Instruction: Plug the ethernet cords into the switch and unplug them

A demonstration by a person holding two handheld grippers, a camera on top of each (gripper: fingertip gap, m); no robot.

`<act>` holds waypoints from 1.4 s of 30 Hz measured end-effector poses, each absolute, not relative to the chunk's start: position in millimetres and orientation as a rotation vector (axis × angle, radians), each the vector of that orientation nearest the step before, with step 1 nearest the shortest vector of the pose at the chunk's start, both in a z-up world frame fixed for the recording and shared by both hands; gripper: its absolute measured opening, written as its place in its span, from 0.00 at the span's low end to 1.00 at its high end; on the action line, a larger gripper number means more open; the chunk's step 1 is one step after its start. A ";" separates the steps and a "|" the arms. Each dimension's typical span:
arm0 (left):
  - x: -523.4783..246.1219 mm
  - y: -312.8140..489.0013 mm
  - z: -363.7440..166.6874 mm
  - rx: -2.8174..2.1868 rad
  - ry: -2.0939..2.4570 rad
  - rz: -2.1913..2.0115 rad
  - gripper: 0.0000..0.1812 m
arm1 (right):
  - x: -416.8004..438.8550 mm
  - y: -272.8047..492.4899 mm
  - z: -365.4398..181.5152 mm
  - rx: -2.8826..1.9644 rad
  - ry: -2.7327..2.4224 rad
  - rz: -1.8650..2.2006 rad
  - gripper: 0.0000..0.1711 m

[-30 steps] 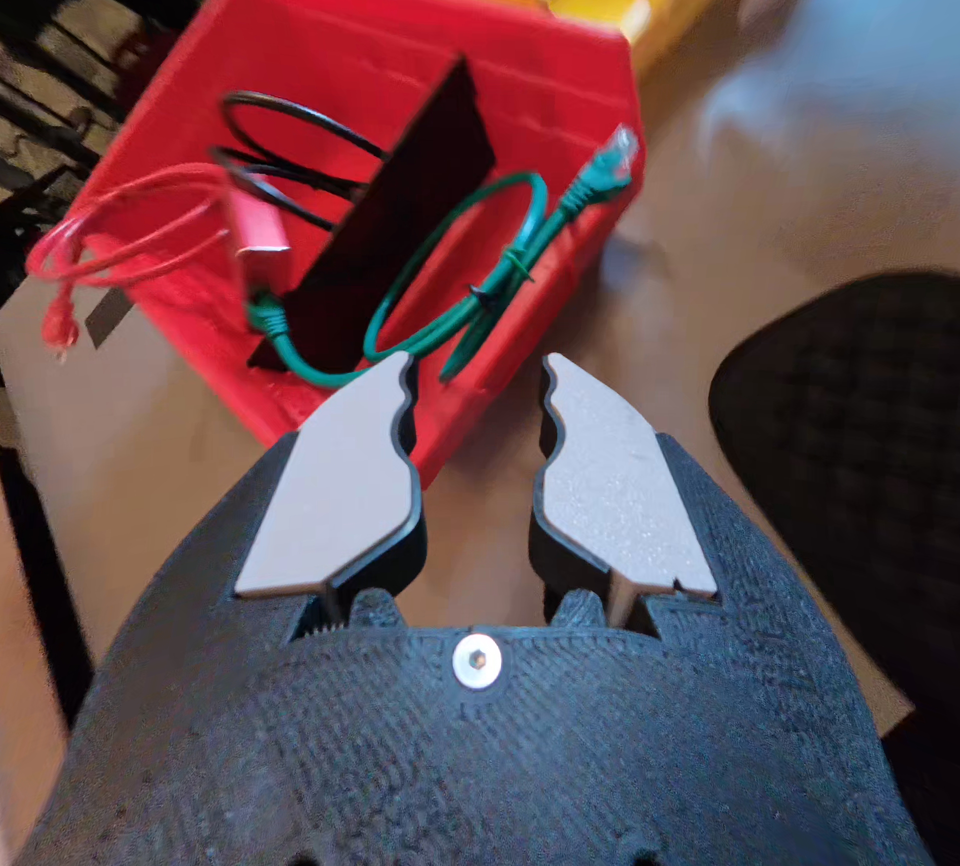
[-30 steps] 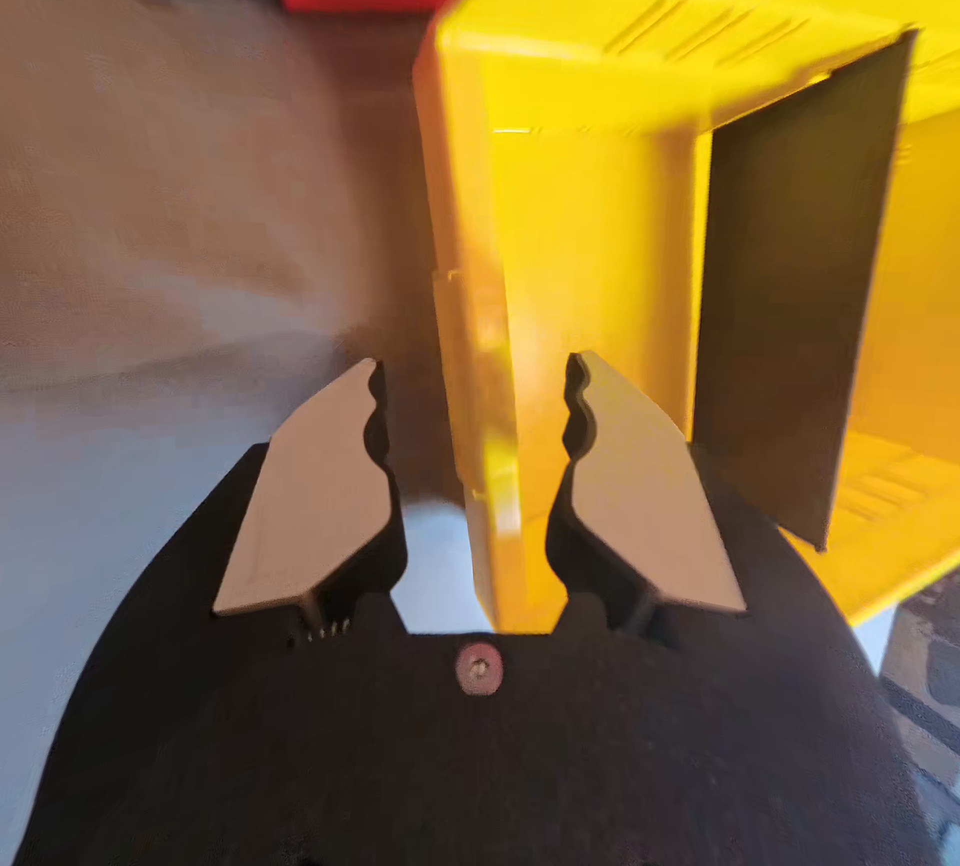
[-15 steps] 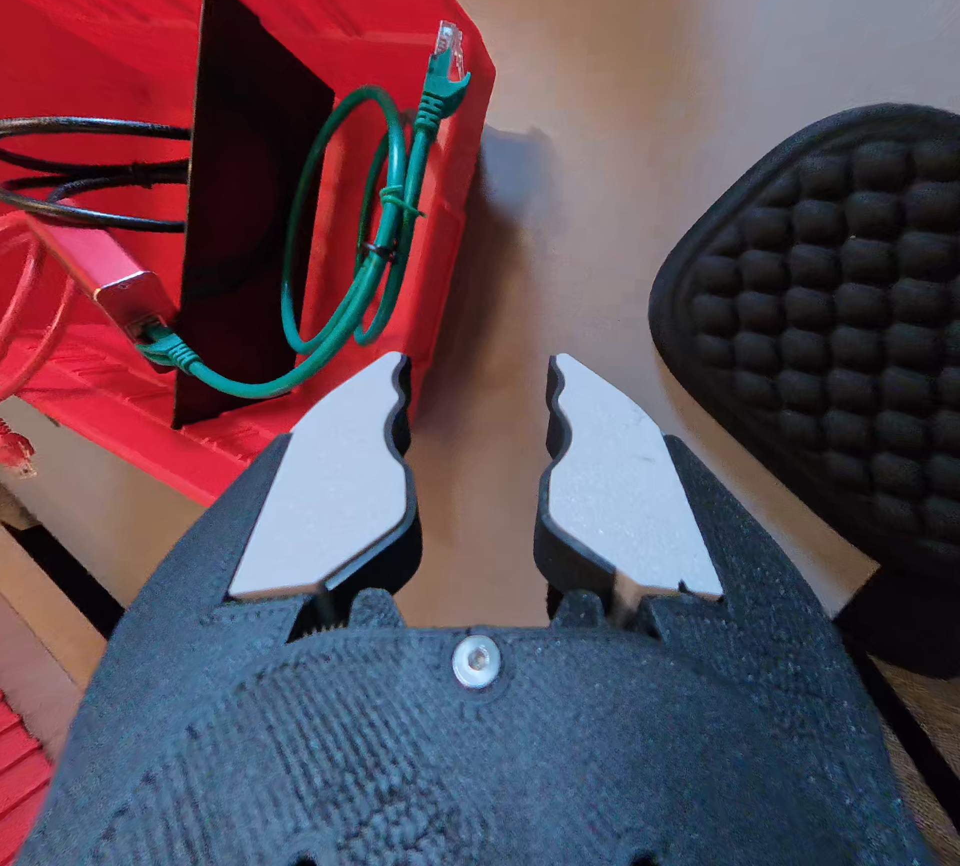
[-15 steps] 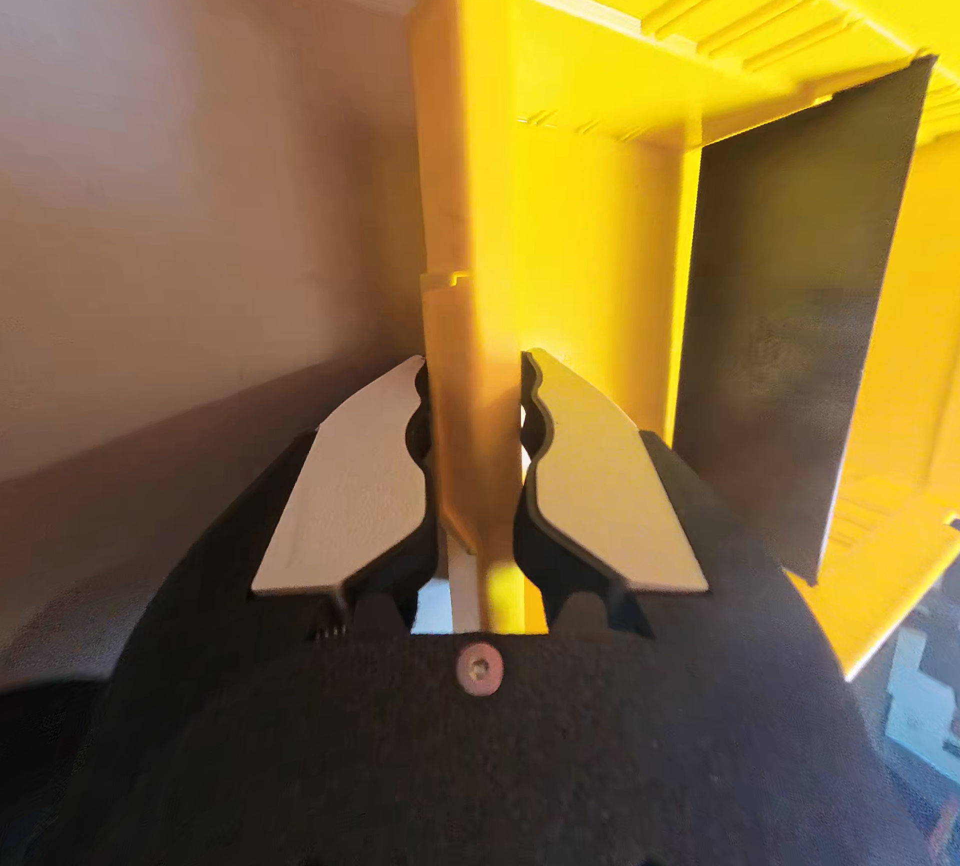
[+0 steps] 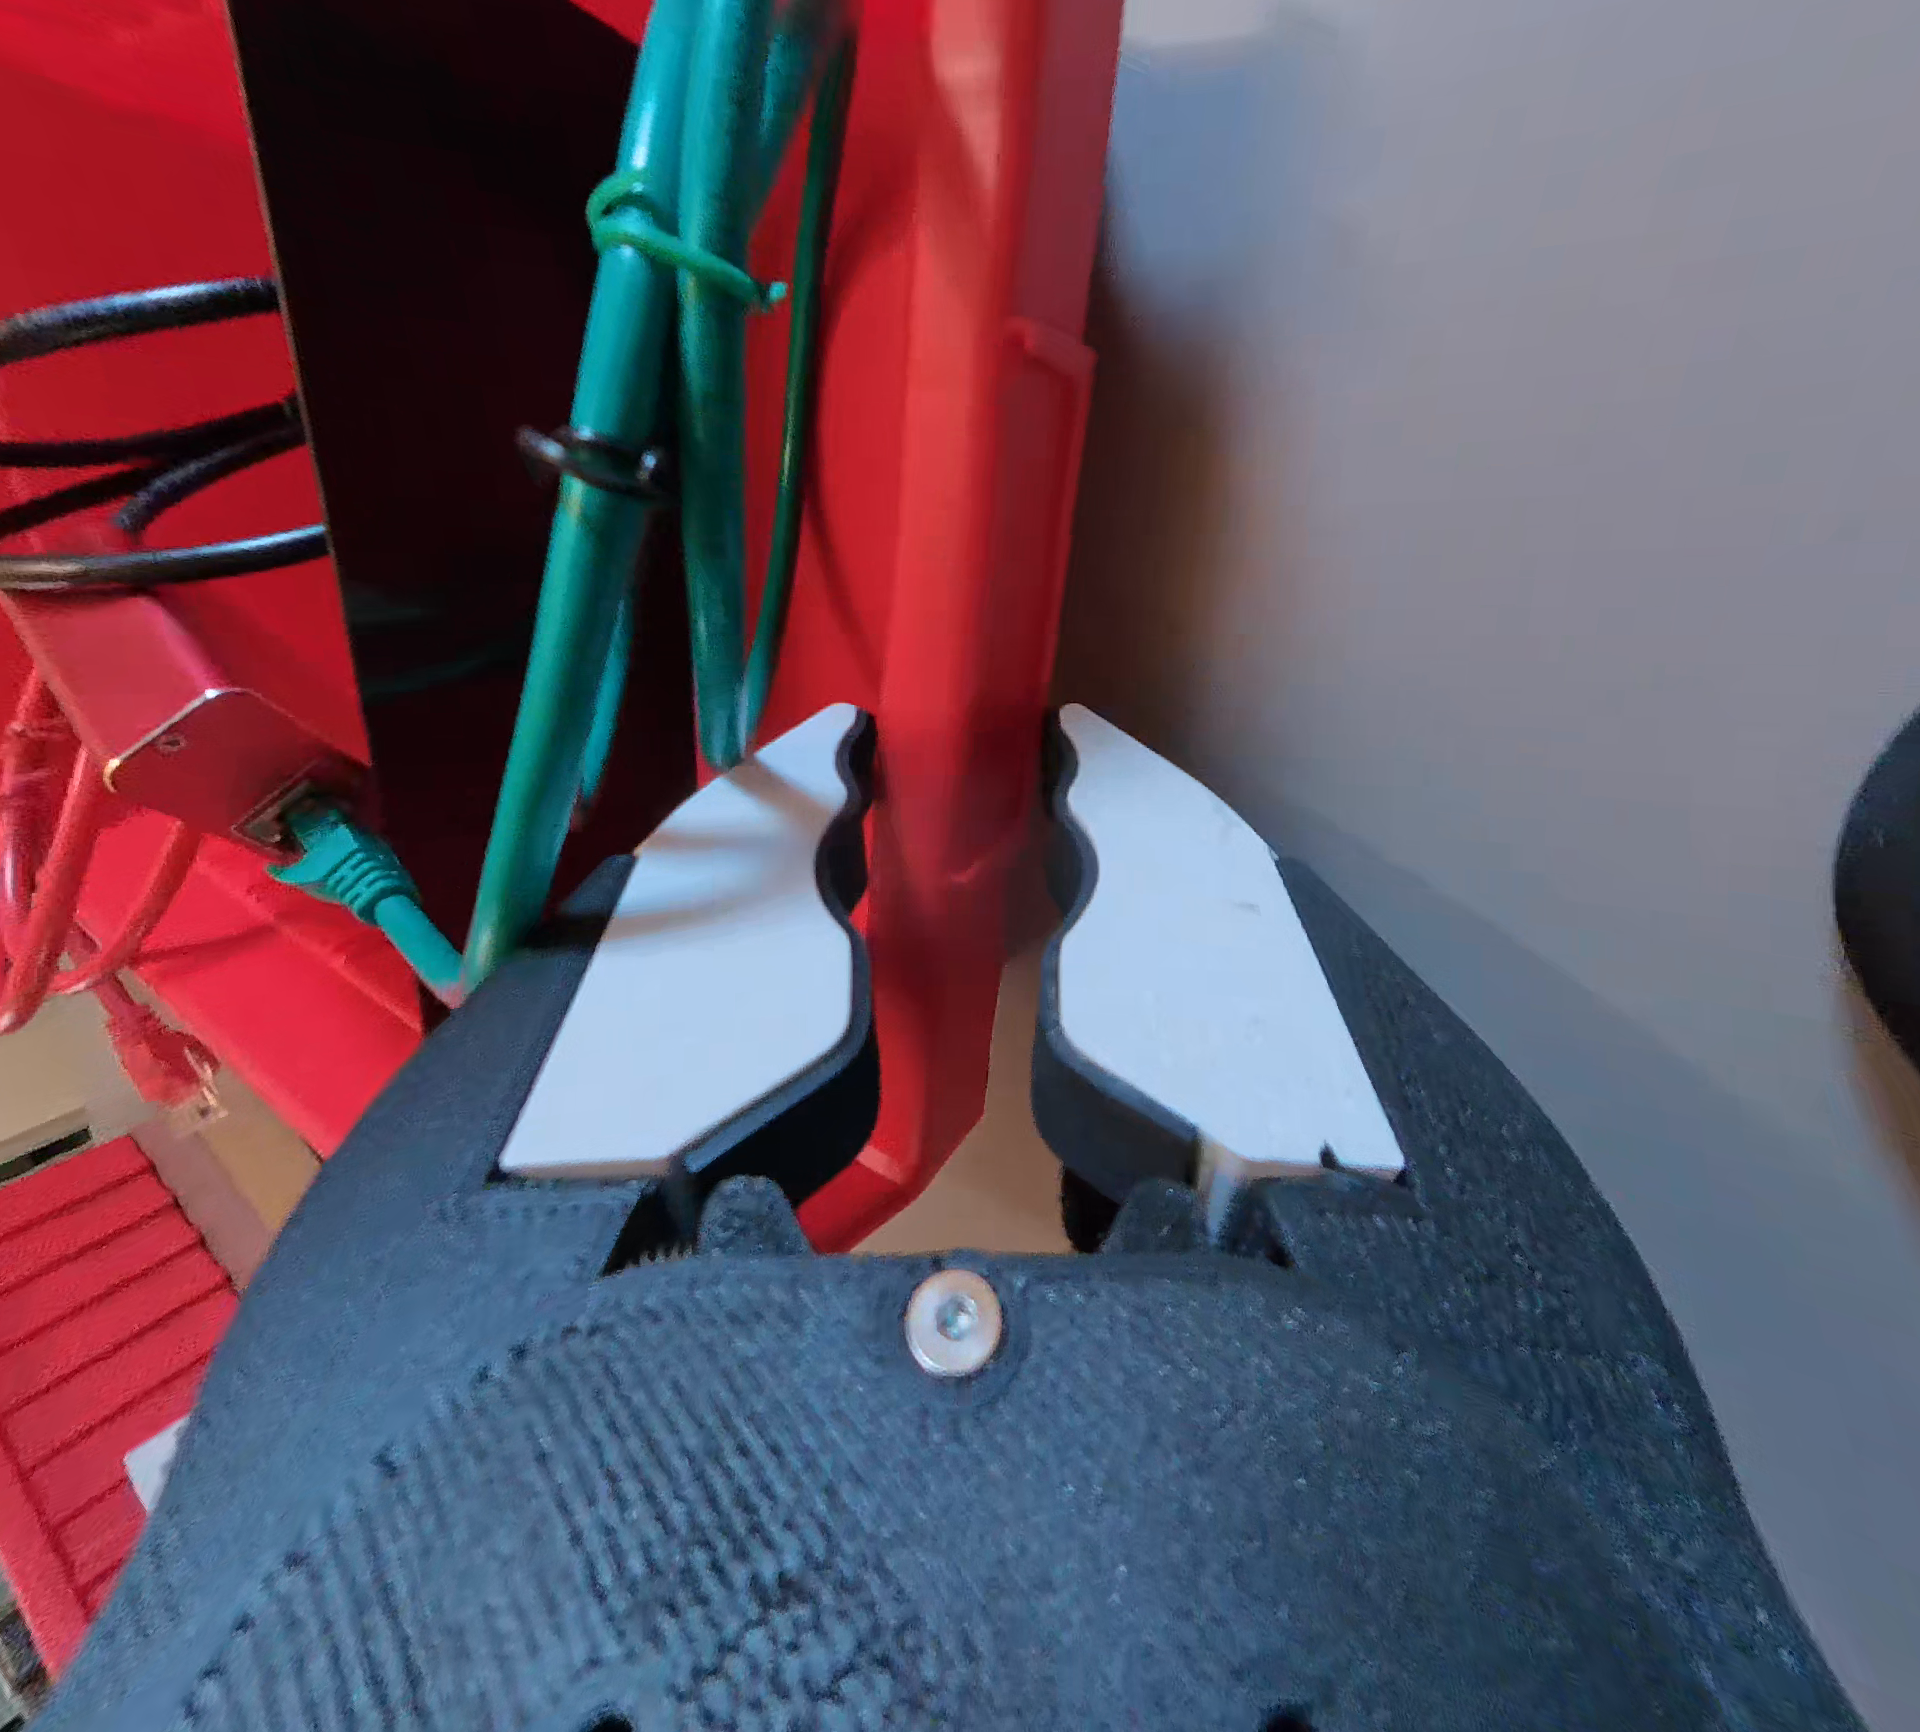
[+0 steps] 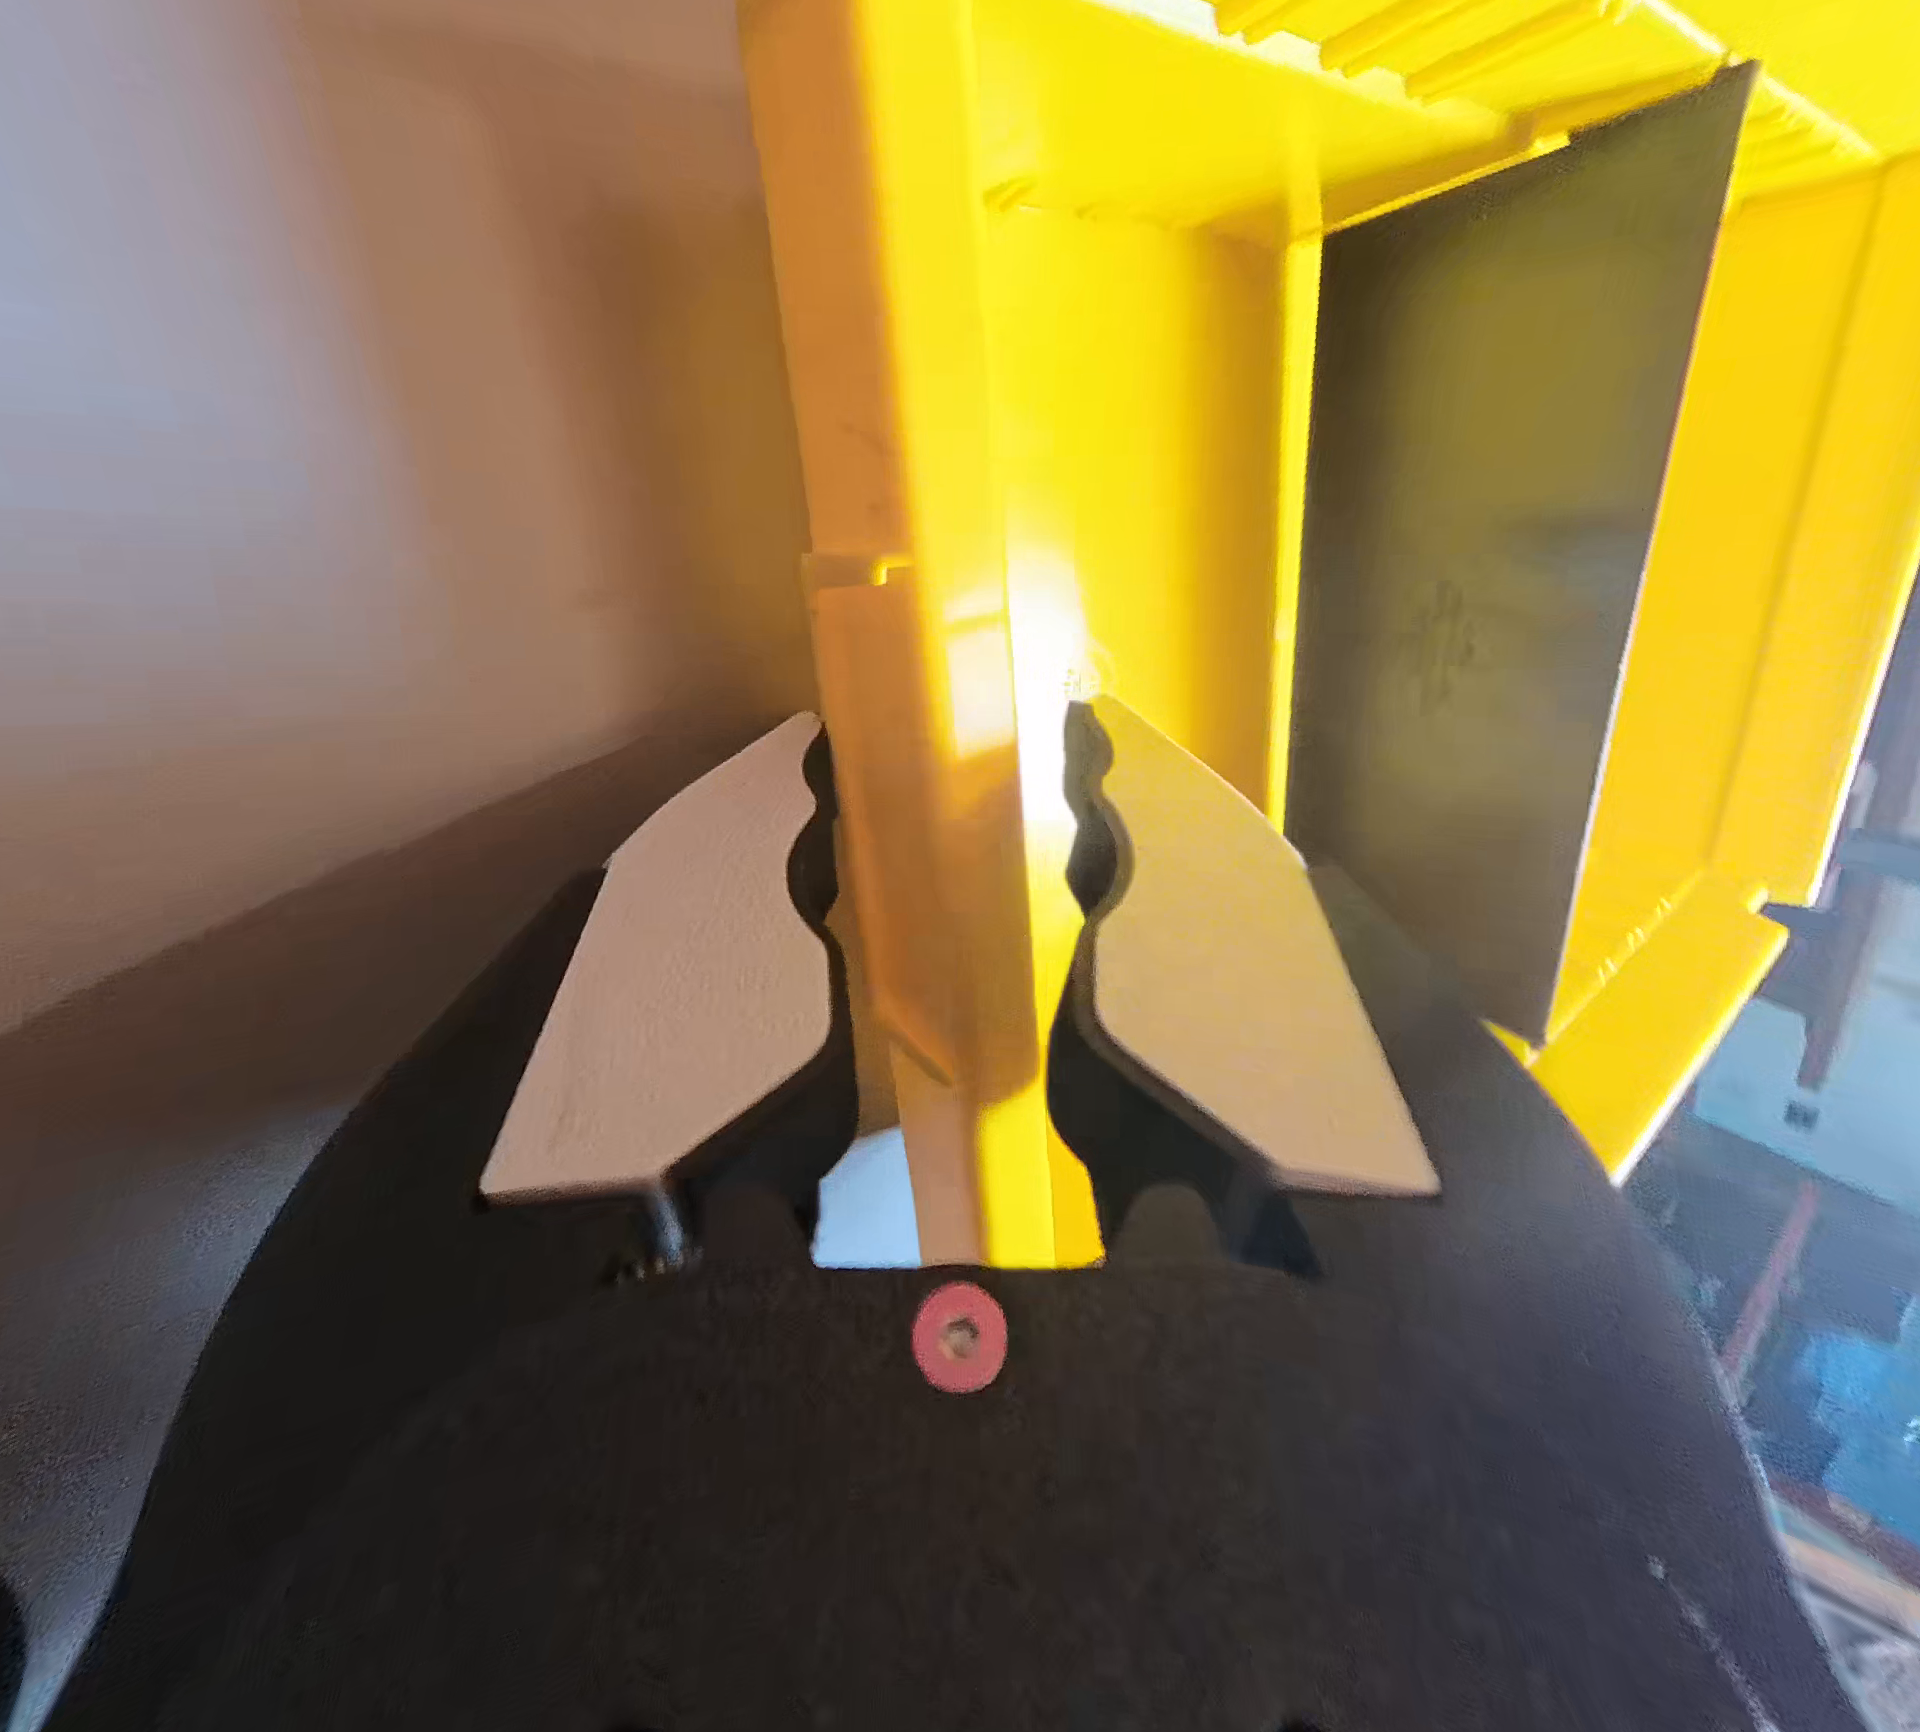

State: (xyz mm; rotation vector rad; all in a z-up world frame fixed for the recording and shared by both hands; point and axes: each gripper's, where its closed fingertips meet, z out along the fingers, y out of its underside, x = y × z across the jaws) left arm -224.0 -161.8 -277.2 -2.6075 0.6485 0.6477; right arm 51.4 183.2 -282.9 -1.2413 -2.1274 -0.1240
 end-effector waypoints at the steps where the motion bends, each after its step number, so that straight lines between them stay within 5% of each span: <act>1: -225.0 -156.0 -277.3 -2.582 0.646 0.656 0.17 | 50.0 185.4 -281.4 -1.272 -2.118 -0.110 0.26; 7: -228.0 -121.8 -276.3 -2.497 0.527 0.656 0.17 | 36.1 162.7 -259.3 -1.331 -2.103 0.017 0.26; 15: -243.6 -100.5 -275.9 -2.469 0.438 0.660 0.17 | 21.6 175.2 -264.3 -1.389 -2.146 0.014 0.14; 25: -265.2 -107.3 -269.5 -2.375 0.334 0.692 0.20 | -9.9 168.0 -230.3 -1.450 -1.835 0.322 0.17; 31: -225.5 -128.6 -216.8 -2.106 0.170 0.532 0.23 | -28.4 105.5 -178.0 -1.366 -1.445 0.963 0.21; 33: -212.0 -136.0 -193.3 -2.011 0.118 0.440 0.22 | -30.2 101.0 -174.4 -1.267 -1.351 1.057 0.00; 42: -248.5 -144.8 -116.8 -1.808 -0.108 0.347 0.22 | -24.1 91.7 -175.9 -1.167 -1.247 1.167 0.09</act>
